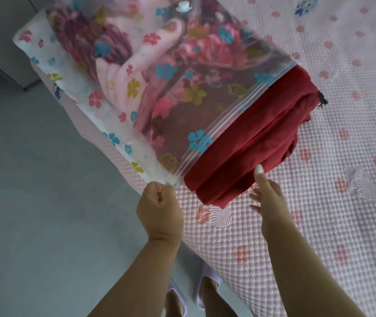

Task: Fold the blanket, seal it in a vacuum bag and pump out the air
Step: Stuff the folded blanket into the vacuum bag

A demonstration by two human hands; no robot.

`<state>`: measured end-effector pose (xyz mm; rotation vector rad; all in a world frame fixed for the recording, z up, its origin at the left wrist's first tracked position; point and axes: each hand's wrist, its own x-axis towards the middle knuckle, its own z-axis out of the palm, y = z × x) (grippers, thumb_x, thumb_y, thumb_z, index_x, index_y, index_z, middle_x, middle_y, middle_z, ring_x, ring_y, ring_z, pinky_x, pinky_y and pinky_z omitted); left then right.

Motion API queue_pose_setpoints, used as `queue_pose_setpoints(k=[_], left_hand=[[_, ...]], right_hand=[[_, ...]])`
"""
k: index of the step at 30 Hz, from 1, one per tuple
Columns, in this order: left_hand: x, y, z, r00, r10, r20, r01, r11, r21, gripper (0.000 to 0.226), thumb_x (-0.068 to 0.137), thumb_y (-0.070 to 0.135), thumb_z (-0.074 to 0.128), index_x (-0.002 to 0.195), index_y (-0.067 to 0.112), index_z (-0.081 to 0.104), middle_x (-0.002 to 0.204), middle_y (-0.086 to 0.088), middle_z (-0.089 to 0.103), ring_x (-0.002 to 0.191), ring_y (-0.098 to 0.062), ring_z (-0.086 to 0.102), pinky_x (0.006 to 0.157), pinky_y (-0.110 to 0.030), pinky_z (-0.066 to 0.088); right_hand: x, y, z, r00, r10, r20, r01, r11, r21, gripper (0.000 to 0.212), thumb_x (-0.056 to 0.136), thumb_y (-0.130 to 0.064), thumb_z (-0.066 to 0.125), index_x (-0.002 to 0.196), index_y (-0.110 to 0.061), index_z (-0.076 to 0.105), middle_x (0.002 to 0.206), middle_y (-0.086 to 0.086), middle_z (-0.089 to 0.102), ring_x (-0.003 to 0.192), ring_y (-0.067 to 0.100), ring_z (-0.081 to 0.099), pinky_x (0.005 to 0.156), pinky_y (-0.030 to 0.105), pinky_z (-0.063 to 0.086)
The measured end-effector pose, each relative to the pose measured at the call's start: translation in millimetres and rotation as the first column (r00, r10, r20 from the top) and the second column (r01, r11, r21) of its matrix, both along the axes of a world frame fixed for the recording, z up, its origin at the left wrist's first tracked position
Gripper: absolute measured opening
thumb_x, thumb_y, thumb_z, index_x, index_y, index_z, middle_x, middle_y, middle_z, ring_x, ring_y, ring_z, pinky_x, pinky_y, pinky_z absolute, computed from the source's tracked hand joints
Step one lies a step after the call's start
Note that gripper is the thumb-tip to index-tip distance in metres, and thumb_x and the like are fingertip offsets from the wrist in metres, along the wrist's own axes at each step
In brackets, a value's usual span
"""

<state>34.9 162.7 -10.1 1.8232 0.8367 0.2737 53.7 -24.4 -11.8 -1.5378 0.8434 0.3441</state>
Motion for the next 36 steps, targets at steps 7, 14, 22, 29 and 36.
queue_pose_setpoints(k=[7, 14, 22, 29, 36], left_hand=[[110.8, -26.3, 59.7, 0.905, -0.421, 0.056, 0.374, 0.853, 0.364, 0.014, 0.089, 0.019, 0.054, 0.092, 0.017, 0.067, 0.083, 0.006, 0.065, 0.074, -0.011, 0.057, 0.065, -0.023, 0.039], [200.9, -82.9, 57.6, 0.699, -0.664, -0.265, 0.666, 0.470, 0.579, 0.027, 0.093, 0.034, 0.055, 0.108, 0.015, 0.068, 0.098, -0.005, 0.066, 0.093, -0.024, 0.061, 0.076, -0.035, 0.048], [267.7, -147.1, 28.0, 0.558, -0.709, -0.432, 0.780, 0.269, 0.566, 0.065, 0.084, 0.054, 0.062, 0.138, 0.021, 0.046, 0.136, -0.009, 0.046, 0.126, -0.028, 0.046, 0.098, -0.043, 0.042], [325.6, -185.0, 18.2, 0.470, -0.759, -0.451, 0.743, 0.065, 0.666, 0.050, 0.090, 0.045, 0.055, 0.125, 0.010, 0.054, 0.128, -0.012, 0.050, 0.116, -0.031, 0.051, 0.089, -0.039, 0.044], [386.5, -221.5, 13.9, 0.322, -0.814, -0.484, 0.751, -0.093, 0.654, 0.019, 0.086, 0.028, 0.049, 0.087, 0.010, 0.056, 0.092, -0.010, 0.062, 0.087, -0.028, 0.060, 0.064, -0.032, 0.037]], right_hand=[[65.3, -4.9, 19.2, 0.888, 0.282, 0.362, -0.032, 0.824, -0.566, 0.072, 0.087, -0.071, 0.022, 0.149, -0.034, 0.027, 0.158, -0.004, 0.020, 0.146, 0.015, 0.009, 0.114, 0.034, 0.007], [95.8, -17.9, -0.8, 0.865, 0.402, 0.300, -0.277, 0.881, -0.383, 0.064, 0.095, -0.062, 0.019, 0.124, -0.025, 0.063, 0.114, -0.023, 0.059, 0.117, -0.011, 0.045, 0.102, 0.019, 0.034], [188.1, -92.0, -4.0, 0.994, -0.085, 0.073, 0.110, 0.873, -0.475, 0.084, 0.079, -0.076, 0.046, 0.137, -0.017, 0.042, 0.140, 0.011, 0.041, 0.135, 0.029, 0.030, 0.110, 0.048, 0.025], [243.9, -122.8, -24.3, 0.942, -0.329, -0.069, 0.315, 0.934, -0.166, 0.133, 0.040, -0.084, 0.070, 0.147, -0.017, 0.028, 0.149, 0.008, 0.039, 0.134, 0.031, 0.040, 0.109, 0.052, 0.035], [276.9, -145.7, -54.1, 0.908, -0.418, 0.018, 0.408, 0.894, 0.187, 0.111, 0.044, -0.058, 0.089, 0.139, -0.020, 0.045, 0.125, 0.003, 0.062, 0.107, 0.025, 0.064, 0.093, 0.046, 0.052]])
